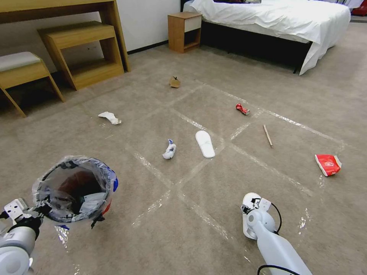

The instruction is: Pick up the trash bin and place the garbage on the floor into it.

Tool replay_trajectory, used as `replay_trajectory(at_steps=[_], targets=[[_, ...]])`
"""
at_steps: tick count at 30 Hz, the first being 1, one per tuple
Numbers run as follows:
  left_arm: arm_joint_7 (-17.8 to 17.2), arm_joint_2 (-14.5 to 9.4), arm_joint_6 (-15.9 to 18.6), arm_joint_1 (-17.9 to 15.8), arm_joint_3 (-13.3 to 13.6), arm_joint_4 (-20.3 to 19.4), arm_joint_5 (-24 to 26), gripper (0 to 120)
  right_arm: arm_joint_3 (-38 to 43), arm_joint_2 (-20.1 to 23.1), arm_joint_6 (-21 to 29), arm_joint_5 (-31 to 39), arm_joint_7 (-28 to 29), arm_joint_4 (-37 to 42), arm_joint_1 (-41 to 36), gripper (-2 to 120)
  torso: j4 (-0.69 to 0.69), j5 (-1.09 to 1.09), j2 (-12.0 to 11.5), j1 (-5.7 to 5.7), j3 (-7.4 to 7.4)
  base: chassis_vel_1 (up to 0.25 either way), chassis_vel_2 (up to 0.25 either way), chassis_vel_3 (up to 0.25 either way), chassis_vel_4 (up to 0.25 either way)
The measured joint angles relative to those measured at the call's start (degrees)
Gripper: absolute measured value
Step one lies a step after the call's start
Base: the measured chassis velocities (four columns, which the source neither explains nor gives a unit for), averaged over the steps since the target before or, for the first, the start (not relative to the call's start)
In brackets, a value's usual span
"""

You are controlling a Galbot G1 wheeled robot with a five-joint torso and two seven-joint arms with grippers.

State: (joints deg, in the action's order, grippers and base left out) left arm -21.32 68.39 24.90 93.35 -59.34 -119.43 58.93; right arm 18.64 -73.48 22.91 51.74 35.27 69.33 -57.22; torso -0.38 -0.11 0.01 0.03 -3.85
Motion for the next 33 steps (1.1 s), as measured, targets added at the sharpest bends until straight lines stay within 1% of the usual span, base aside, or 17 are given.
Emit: replay_trajectory(at_steps=[1, 2, 4, 5, 7, 8, 9, 12, 13, 15, 17, 20, 22, 23, 25, 31, 33], targets=[[0.0, -0.1, 0.0, -0.2, 0.1, 0.3, 0.0, 1, 0.0, 0.0, -0.1, -0.1, -0.1, 0.3, -0.1, 58, 0.00, 0.02, 0.0, 0.00, 0.00, 0.000, 0.000, 0.000, 0.000], [0.0, -0.1, 0.0, -0.2, 0.1, 0.3, 0.0, 1, 0.0, 0.0, -0.1, -0.1, -0.1, 0.3, -0.1, 58, 0.00, 0.02, 0.0, 0.00, 0.00, 0.000, 0.000, 0.000, 0.000], [0.0, -0.1, -0.2, -0.4, 0.3, 0.6, -0.2, 1, 0.0, 0.0, -0.1, -0.3, -0.3, 0.6, -0.3, 52, 0.01, 0.03, 0.0, 0.00, 0.00, 0.000, 0.000, 0.000, 0.000], [0.0, -0.1, -0.2, -0.4, 0.3, 0.6, -0.2, 1, 0.0, 0.0, -0.1, -0.3, -0.3, 0.6, -0.3, 52, 0.01, 0.03, 0.0, 0.00, 0.00, 0.000, 0.000, 0.000, 0.000], [0.0, -0.1, -0.2, -0.6, 0.5, 0.8, -0.3, 1, 0.0, 0.0, -0.2, -0.6, -0.5, 0.9, -0.5, 40, 0.02, 0.04, 0.0, 0.00, 0.00, 0.000, 0.000, 0.000, 0.000], [0.0, -0.1, -0.3, -0.7, 0.5, 0.8, -0.4, 1, -0.1, 0.0, -0.2, -0.8, -0.7, 0.9, -0.5, 38, 0.02, 0.04, 0.0, 0.00, 0.00, 0.000, 0.000, 0.000, 0.000], [0.0, -0.1, -0.3, -0.7, 0.5, 0.8, -0.4, 1, -0.1, 0.0, -0.2, -0.8, -0.7, 0.9, -0.5, 38, 0.02, 0.04, 0.0, 0.00, 0.00, 0.000, 0.000, 0.000, 0.000], [0.1, -0.1, -0.4, -0.6, 0.5, 0.8, -0.4, 1, -0.1, -0.2, -0.4, -1.4, -1.2, 0.8, -0.7, 28, 0.02, 0.04, 0.0, 0.00, 0.00, 0.000, 0.000, 0.000, 0.000], [0.1, -0.1, -0.4, -0.6, 0.5, 0.8, -0.4, 1, -0.1, -0.2, -0.4, -1.4, -1.2, 0.8, -0.7, 28, 0.02, 0.04, 0.0, 0.00, 0.00, 0.000, 0.000, 0.000, 0.000], [0.1, -0.1, -0.6, -0.4, 0.3, 0.8, -0.4, 1, -0.1, -0.2, -0.5, -2.0, -1.5, 0.8, -1.0, 23, 0.02, 0.04, 0.0, 0.00, 0.00, 0.000, 0.000, 0.000, 0.000], [0.1, -0.1, -0.6, -0.3, 0.2, 0.8, -0.4, 1, -0.1, -0.3, -0.6, -2.1, -1.6, 0.8, -1.1, 22, 0.02, 0.04, 0.0, 0.00, 0.00, 0.000, 0.000, 0.000, 0.000], [0.2, -0.1, -0.7, -0.2, 0.2, 0.8, -0.5, 1, -0.2, -0.2, -0.8, -2.4, -1.7, 1.3, -1.6, 17, 0.03, 0.04, 0.0, 0.00, 0.00, 0.000, 0.000, 0.000, 0.000], [0.2, -0.1, -0.8, -0.2, 0.3, 0.8, -0.7, 1, -0.2, 0.1, -0.8, -2.4, -1.8, 3.0, -2.6, 8, 0.03, 0.07, 0.0, 0.00, -0.01, 0.000, 0.000, 0.000, 0.000], [0.2, -0.1, -0.8, -0.2, 0.3, 0.8, -0.7, 1, -0.2, 0.1, -0.8, -2.4, -1.8, 3.0, -2.6, 8, 0.03, 0.07, 0.0, 0.00, -0.01, 0.000, 0.000, 0.000, 0.000], [0.2, -0.1, -0.8, -0.2, 0.4, 0.8, -0.9, 1, 0.0, 0.7, -0.9, -2.3, -2.0, 5.0, -3.7, 2, 0.04, 0.07, 0.0, 0.00, -0.01, 0.000, 0.000, 0.000, 0.000], [0.2, -0.1, -0.8, -0.4, 0.7, 0.9, -1.0, 1, 0.5, 1.9, -2.3, -3.2, -2.5, 8.5, -5.9, 1, 0.03, 0.06, 0.0, 0.00, -0.01, 0.000, 0.000, 0.000, 0.000], [0.2, -0.1, -0.8, -0.5, 0.8, 1.0, -1.0, 1, 0.6, 3.1, -5.3, -4.0, -4.4, 11.0, -7.7, 1, 0.03, 0.05, 0.0, 0.00, -0.01, 0.000, 0.000, 0.000, 0.000]])
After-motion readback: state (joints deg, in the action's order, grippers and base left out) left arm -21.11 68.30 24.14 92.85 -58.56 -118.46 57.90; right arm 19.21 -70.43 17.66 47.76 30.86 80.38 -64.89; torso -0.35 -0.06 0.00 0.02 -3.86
